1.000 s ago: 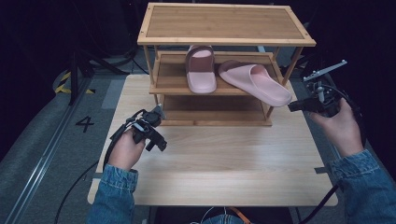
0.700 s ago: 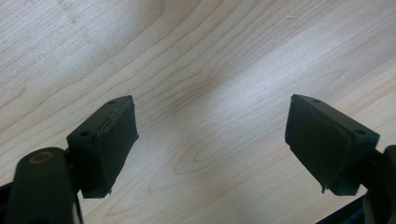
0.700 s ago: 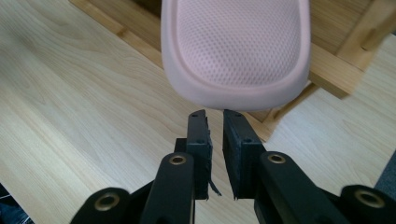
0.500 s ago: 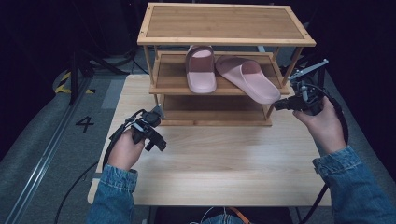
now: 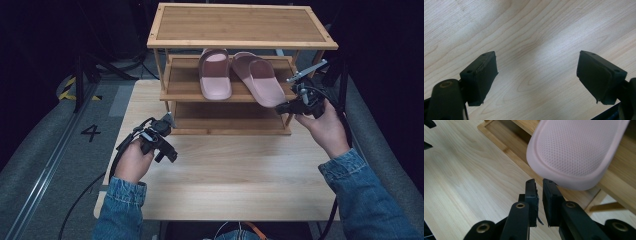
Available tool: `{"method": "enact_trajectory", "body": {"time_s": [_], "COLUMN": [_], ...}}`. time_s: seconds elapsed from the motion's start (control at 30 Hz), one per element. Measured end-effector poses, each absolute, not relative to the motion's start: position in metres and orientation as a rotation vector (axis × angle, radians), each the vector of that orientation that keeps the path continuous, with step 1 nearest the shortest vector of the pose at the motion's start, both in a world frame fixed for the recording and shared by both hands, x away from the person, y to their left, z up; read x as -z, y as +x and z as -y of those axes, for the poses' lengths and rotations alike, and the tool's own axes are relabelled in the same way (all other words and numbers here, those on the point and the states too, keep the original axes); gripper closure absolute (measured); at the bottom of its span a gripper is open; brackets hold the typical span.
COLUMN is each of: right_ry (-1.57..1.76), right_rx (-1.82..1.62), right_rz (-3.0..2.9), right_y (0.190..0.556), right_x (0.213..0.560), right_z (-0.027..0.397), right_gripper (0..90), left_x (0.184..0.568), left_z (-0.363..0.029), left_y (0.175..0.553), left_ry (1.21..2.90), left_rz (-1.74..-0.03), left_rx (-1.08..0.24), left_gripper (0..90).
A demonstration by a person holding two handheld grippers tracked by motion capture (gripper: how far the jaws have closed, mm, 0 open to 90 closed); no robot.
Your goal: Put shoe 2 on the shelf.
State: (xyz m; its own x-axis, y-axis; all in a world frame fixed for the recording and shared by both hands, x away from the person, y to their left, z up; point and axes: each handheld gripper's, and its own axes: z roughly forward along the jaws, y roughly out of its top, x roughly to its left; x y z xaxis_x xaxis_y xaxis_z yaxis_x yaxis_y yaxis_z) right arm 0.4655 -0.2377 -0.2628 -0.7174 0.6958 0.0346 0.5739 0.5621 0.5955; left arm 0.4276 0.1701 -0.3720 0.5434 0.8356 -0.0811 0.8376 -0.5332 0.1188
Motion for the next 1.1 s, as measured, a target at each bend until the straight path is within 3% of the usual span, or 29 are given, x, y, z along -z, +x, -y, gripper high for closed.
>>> {"method": "enact_trajectory", "body": {"time_s": [0.87,1.1], "right_ry": [1.014,1.097], "right_rx": [-0.880,-0.958], "right_rz": [-2.586,-2.445], "right_y": [0.487,0.485], "right_x": [0.266,0.250], "right_z": [0.214,0.242], "right_gripper": [79.1,80.1], "left_x": [0.375,0.374], "left_z": [-0.180,-0.183], "left_y": [0.421,0.420], "left_ry": [2.616,2.606], "left_rz": [-1.479,-1.492], "left_rx": [0.022,0.019], "left_gripper": [17.2,17.2]}}
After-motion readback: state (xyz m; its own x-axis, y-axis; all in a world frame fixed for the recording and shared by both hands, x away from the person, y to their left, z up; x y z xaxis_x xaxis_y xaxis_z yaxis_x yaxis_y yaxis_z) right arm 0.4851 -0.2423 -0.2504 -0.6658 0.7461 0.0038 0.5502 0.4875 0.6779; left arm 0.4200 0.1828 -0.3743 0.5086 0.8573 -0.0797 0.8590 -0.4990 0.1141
